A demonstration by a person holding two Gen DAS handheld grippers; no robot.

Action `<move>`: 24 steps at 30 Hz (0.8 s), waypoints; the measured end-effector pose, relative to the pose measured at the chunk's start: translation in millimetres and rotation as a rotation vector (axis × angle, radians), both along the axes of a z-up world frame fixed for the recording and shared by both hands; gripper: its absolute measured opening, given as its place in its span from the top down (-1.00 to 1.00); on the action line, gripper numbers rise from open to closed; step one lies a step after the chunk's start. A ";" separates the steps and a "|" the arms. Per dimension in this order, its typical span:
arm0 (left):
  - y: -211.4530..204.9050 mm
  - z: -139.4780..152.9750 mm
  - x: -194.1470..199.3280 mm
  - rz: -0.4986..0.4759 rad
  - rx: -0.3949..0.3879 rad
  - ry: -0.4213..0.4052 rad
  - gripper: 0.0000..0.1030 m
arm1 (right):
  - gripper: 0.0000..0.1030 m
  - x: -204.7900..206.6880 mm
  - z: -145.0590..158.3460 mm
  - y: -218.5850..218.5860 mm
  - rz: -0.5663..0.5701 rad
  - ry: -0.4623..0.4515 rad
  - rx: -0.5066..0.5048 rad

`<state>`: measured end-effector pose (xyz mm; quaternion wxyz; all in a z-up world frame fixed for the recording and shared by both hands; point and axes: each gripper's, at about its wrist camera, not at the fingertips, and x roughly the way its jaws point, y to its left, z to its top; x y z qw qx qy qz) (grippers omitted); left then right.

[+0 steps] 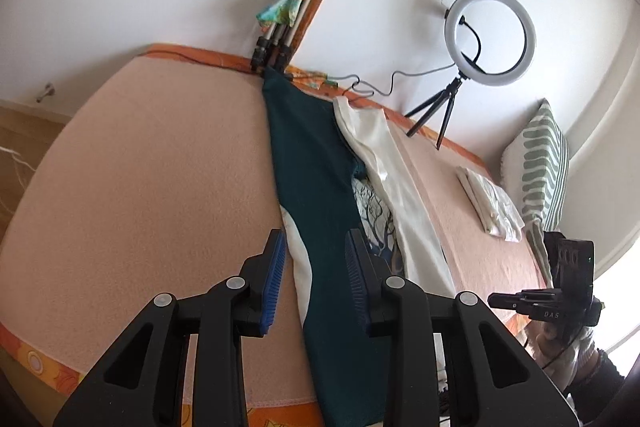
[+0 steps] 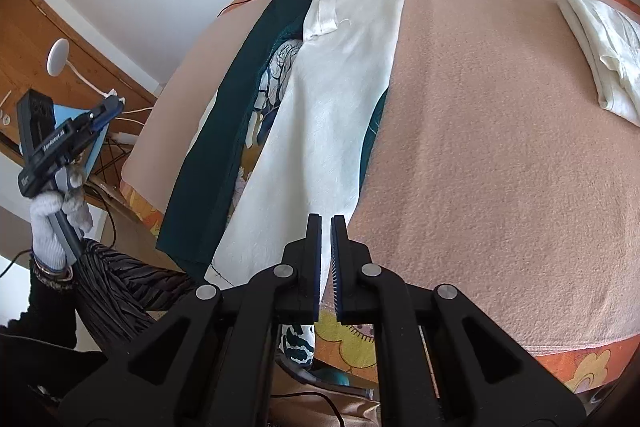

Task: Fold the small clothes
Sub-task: 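Grasp the hem of the folded T-shirt with the right gripper and straighten it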

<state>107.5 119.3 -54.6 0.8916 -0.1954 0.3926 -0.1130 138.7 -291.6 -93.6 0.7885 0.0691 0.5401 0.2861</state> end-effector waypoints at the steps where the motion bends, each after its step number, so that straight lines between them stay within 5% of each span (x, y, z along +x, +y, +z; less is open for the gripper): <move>1: 0.0 -7.2 1.5 -0.020 -0.015 0.035 0.43 | 0.75 -1.5 -1.5 0.0 -0.001 0.003 -0.005; 3: -3.3 -25.2 -0.1 -0.064 -0.030 0.117 0.43 | 0.23 -5.3 -4.5 -1.8 -0.009 0.007 0.000; 4: -5.3 -33.5 -1.8 -0.091 -0.038 0.153 0.43 | 0.18 -7.8 -6.0 -2.6 -0.011 0.008 0.002; 10: -25.3 -62.7 -20.6 -0.226 -0.107 0.324 0.43 | 0.18 -19.7 -22.9 -7.1 0.007 0.078 0.010; 16: -57.7 -76.4 -35.1 -0.353 -0.053 0.446 0.27 | 0.18 -34.7 -31.9 -7.5 0.034 0.107 -0.011; 24: -59.1 -78.3 -41.5 -0.345 -0.042 0.444 0.27 | 0.18 -42.3 -42.2 -0.8 0.063 0.122 -0.019</move>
